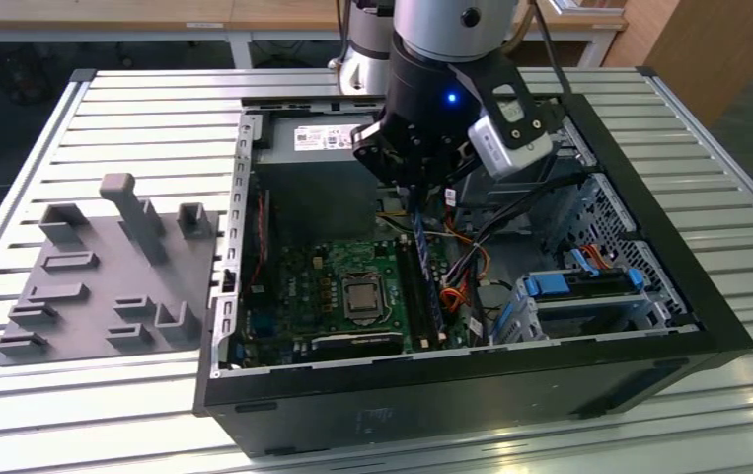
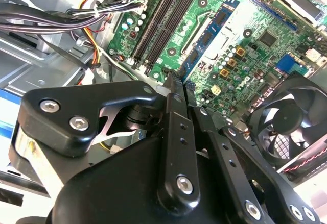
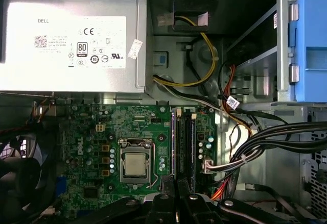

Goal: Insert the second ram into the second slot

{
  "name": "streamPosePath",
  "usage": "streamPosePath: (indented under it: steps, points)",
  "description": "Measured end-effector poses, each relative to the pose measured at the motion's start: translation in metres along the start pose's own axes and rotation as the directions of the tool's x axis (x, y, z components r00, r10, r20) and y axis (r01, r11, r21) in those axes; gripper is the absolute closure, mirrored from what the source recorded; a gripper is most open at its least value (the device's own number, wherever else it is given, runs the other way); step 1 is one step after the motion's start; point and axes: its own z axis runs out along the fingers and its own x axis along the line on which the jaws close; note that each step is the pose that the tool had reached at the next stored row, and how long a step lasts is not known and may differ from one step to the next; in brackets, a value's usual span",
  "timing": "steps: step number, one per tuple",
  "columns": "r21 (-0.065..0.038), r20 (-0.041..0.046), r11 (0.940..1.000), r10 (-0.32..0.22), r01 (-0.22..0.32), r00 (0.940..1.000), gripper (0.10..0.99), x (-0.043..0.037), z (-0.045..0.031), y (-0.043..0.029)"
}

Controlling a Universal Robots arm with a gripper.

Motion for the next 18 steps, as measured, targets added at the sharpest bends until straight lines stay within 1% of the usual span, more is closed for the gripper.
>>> streamPosePath:
  steps: [18]
  points:
    - [0.000, -0.0003, 1.0000, 0.000, 0.000, 1.0000, 0.949, 0.0000, 0.0042, -0.0002]
